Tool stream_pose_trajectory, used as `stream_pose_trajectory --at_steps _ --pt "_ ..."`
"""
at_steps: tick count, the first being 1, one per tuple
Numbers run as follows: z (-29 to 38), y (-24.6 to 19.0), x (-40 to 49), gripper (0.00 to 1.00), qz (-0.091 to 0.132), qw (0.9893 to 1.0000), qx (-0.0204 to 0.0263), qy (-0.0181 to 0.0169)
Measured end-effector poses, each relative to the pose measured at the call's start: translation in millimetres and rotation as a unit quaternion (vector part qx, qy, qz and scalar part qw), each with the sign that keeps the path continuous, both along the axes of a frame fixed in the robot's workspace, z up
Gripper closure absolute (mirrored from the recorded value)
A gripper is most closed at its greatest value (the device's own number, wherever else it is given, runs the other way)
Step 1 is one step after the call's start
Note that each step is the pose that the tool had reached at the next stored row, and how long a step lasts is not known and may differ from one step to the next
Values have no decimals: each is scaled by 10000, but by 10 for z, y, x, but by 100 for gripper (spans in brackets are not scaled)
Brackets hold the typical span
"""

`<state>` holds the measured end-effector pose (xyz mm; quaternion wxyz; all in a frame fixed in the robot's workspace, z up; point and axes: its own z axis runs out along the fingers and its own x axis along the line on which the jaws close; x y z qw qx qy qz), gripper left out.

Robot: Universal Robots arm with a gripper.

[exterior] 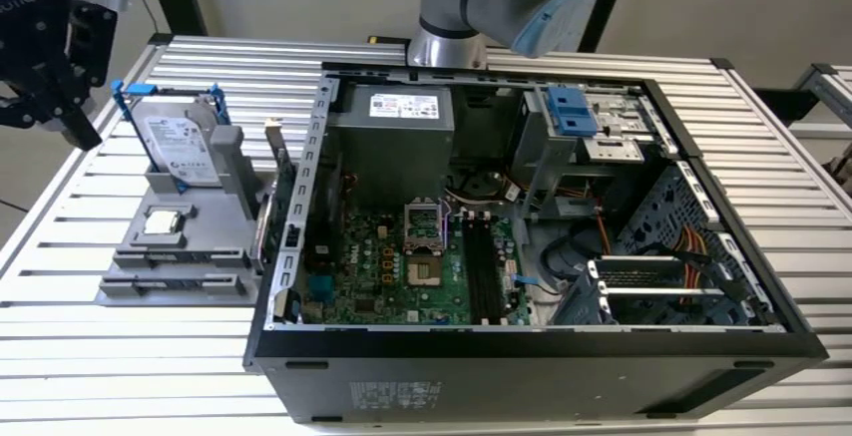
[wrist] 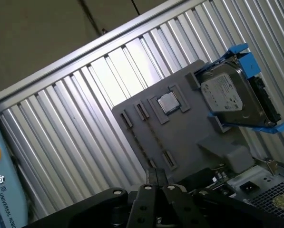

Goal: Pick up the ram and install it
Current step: 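Pick up the ram and move it above insertion slot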

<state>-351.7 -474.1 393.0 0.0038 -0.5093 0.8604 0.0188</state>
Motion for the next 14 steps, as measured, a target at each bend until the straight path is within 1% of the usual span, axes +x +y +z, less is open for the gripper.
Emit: stream_pose_trajectory --at_steps 3,7,10,14 --pt "0 0 0 100 172 9999 0 0" --pt "0 0 0 100 406 9992 0 0" --pt "0 0 0 100 570 9984 0 0" --pt "0 0 0 100 793 9968 0 0"
